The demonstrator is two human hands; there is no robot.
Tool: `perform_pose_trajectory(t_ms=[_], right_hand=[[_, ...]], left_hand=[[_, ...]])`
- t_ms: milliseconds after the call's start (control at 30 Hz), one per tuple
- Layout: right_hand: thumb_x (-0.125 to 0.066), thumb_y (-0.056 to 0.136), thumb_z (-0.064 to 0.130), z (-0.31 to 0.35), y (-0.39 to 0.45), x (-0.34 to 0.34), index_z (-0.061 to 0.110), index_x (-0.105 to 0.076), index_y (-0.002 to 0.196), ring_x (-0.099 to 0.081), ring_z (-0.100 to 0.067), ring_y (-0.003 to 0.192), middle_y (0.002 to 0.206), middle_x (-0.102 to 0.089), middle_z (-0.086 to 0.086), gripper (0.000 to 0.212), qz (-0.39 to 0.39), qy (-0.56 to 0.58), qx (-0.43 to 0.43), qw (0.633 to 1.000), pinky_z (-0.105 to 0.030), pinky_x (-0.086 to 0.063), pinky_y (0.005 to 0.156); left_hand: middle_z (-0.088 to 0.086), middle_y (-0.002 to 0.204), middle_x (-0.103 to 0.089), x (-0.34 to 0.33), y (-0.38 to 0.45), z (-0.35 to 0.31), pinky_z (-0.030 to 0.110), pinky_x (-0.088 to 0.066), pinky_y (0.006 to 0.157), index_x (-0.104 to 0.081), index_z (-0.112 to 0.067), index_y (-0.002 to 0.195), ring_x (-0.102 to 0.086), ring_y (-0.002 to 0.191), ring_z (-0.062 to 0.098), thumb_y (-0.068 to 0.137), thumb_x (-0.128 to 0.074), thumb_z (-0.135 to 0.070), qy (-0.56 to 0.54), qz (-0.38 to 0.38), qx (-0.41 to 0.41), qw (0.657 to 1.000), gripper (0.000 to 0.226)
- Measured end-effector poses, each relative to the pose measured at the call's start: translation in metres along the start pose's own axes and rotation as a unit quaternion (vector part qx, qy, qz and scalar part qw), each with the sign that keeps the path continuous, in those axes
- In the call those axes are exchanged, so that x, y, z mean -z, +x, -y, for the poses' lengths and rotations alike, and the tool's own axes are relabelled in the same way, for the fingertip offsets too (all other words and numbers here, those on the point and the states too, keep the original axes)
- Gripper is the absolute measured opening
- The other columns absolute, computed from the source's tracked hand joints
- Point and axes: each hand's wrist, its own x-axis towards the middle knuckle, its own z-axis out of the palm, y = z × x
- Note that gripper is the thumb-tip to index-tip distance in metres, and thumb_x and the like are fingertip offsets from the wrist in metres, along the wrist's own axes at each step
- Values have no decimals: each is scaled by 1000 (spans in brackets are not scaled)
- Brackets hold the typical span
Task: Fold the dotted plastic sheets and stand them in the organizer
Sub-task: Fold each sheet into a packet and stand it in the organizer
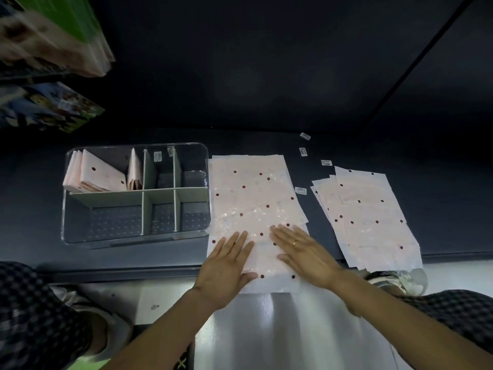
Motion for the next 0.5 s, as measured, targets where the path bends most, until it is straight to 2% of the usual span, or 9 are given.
perform_pose_trajectory(t_ms=[67, 133, 167, 200, 233, 300, 333, 400, 500], right_hand=[[-28, 103, 35, -19, -10, 3, 16, -16, 149, -3, -12, 146, 156, -7, 5, 52, -11, -5, -53, 999, -26, 12, 115], [-28, 103, 34, -33, -15, 6, 15, -20, 148, -8, -13, 146, 156, -9, 4, 50, -24, -3, -81, 996, -22, 11, 115], [-31, 102, 34, -36, -15, 9, 14, -26, 147, -12, -14, 146, 155, -13, 4, 49, -29, -7, -86, 996, -22, 9, 116], [-38, 101, 32, -35, -13, 13, 13, -35, 144, -19, -17, 144, 153, -22, 2, 47, -45, -10, -86, 995, -25, 2, 117], [-50, 97, 28, -32, -10, 18, 10, -48, 136, -32, -22, 140, 148, -36, -2, 43, -69, -13, -77, 995, -31, -11, 118], [-73, 81, 17, -23, 1, 24, 5, -67, 114, -56, -29, 120, 129, -59, -9, 36, -114, 2, -56, 992, -46, -40, 104], [-79, 75, 15, -16, 6, 26, 6, -70, 108, -61, -29, 113, 122, -64, -9, 36, -120, 13, -48, 991, -46, -48, 95], [-84, 68, 15, -6, 16, 28, 9, -72, 102, -67, -24, 101, 112, -69, -6, 36, -119, 25, -34, 992, -39, -55, 82], [-84, 68, 13, -8, 24, 23, 9, -74, 94, -69, -21, 90, 101, -72, -6, 29, -109, -3, 0, 994, -31, -59, 71]], left_hand=[[-2, 157, 8, 7, -11, 12, 34, 7, 118, -10, -20, 151, 9, 145, 15, 95, -17, -61, 0, -8, 3, 1000, 70], [2, 153, -27, 14, -26, 21, 39, -24, 115, -42, -17, 142, -26, 142, 18, 91, -22, -62, 22, -9, 4, 1000, 71], [3, 150, -34, 17, -30, 25, 41, -32, 110, -48, -16, 138, -33, 138, 19, 90, -22, -63, 36, -20, 6, 999, 72], [2, 152, -29, 17, -34, 28, 43, -28, 112, -44, -16, 141, -29, 140, 20, 89, -20, -64, 31, -1, 4, 1000, 75], [0, 155, -17, 14, -35, 29, 43, -18, 116, -34, -17, 146, -19, 144, 20, 89, -18, -66, 23, 0, -3, 1000, 77], [-5, 157, 0, 10, -33, 28, 36, 4, 117, -20, -18, 150, 0, 146, 16, 88, -19, -69, -5, -16, 5, 1000, 80], [-7, 158, 3, 8, -31, 27, 32, 10, 116, -17, -19, 150, 4, 146, 13, 89, -22, -69, -14, -22, 8, 1000, 79], [-7, 159, -5, 8, -28, 26, 29, 11, 114, -24, -19, 149, -1, 146, 13, 90, -31, -66, -35, -34, 12, 999, 75], [-4, 155, -24, 12, -27, 26, 30, -2, 116, -41, -17, 141, -19, 144, 15, 90, -41, -61, -70, -61, 18, 996, 68]])
